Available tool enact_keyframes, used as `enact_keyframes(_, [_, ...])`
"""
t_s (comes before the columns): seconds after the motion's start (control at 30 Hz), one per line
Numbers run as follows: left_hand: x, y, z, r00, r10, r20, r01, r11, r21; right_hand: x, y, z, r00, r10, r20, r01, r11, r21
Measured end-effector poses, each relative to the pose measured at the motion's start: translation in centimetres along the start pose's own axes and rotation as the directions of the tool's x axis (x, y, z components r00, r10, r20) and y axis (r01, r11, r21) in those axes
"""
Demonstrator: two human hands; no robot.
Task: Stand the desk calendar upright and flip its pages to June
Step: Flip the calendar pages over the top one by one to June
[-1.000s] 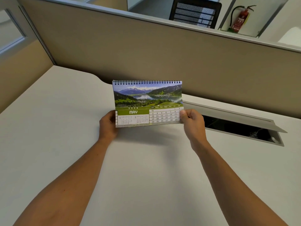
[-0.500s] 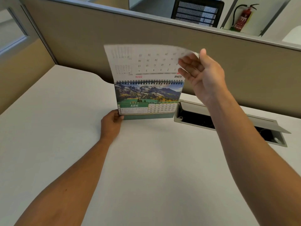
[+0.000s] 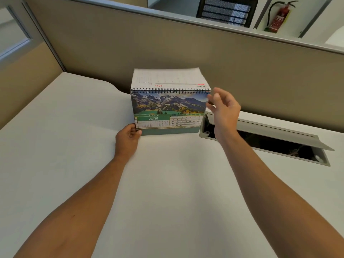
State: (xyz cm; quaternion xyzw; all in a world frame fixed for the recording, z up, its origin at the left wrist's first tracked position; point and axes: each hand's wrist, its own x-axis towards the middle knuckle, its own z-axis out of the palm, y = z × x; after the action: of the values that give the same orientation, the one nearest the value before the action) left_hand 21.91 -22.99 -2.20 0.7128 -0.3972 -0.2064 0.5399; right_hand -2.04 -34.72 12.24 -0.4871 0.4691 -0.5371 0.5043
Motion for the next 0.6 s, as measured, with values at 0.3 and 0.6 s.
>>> enact_keyframes(0.3, [0.0, 0.2, 0.0, 1.000, -0.013, 0.000, 0.013, 1.000, 0.028, 0.1, 4.4, -0.9, 0.963, 0.258, 0.084, -0.228, 0.937, -0.263])
enact_keyframes(0.6, [-0.1, 0.3, -0.1, 0.999, -0.029, 0.023, 0.029, 0.999, 0.014, -0.1, 5.9, -1.4, 0.949, 0.286, 0.134, -0.234, 0.922, -0.308])
